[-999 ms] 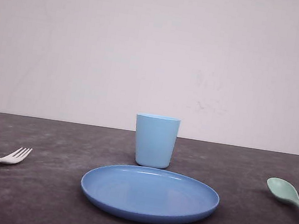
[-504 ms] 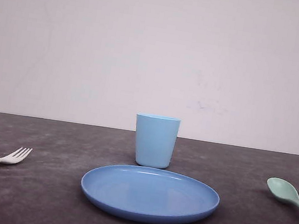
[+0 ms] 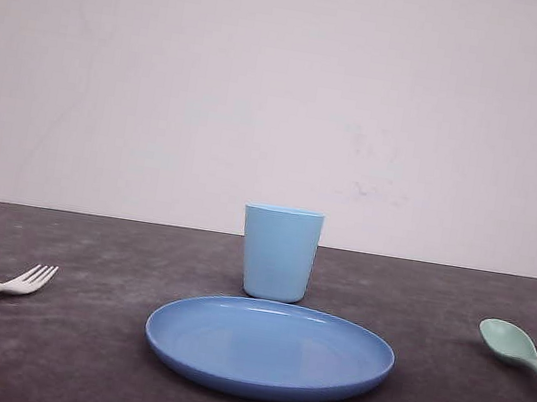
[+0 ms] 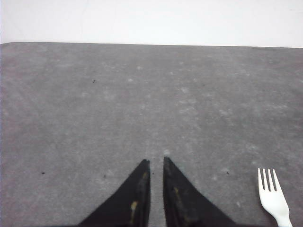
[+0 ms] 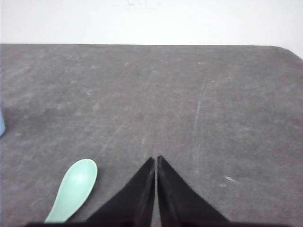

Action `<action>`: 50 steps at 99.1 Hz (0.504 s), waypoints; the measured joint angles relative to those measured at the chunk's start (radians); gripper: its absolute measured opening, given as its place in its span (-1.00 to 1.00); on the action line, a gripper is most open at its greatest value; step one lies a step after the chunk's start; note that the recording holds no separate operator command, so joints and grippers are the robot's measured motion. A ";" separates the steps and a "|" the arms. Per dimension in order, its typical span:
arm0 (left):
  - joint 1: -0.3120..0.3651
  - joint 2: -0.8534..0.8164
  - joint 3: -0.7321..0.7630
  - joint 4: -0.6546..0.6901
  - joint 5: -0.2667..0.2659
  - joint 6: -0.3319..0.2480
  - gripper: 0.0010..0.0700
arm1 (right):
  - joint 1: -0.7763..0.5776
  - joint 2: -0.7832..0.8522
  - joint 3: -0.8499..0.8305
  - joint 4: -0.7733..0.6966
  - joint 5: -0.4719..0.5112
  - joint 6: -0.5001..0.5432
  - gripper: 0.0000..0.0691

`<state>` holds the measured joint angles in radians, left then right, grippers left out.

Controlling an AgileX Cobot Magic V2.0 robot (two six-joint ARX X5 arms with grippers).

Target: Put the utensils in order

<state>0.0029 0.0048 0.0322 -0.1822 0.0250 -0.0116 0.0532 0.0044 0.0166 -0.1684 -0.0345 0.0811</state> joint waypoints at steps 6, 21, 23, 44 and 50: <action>0.000 0.000 0.000 0.000 0.000 0.000 -0.95 | 0.000 0.000 0.000 0.000 0.000 0.017 -0.98; 0.000 0.000 0.000 0.000 0.000 -0.039 -0.95 | 0.000 0.000 0.000 0.000 -0.011 0.082 -0.98; 0.000 0.000 0.000 0.000 0.000 -0.047 -0.95 | 0.000 0.000 0.000 0.000 -0.018 0.091 -0.98; 0.000 0.000 0.002 0.121 0.046 -0.168 -0.95 | 0.000 0.003 0.040 -0.013 -0.079 0.212 -0.98; 0.000 0.000 0.012 0.148 0.082 -0.204 -0.95 | 0.000 0.007 0.090 -0.014 -0.090 0.242 -0.98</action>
<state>0.0029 0.0048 0.0444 -0.0345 0.1070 -0.2153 0.0532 0.0116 0.1066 -0.1825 -0.1246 0.3233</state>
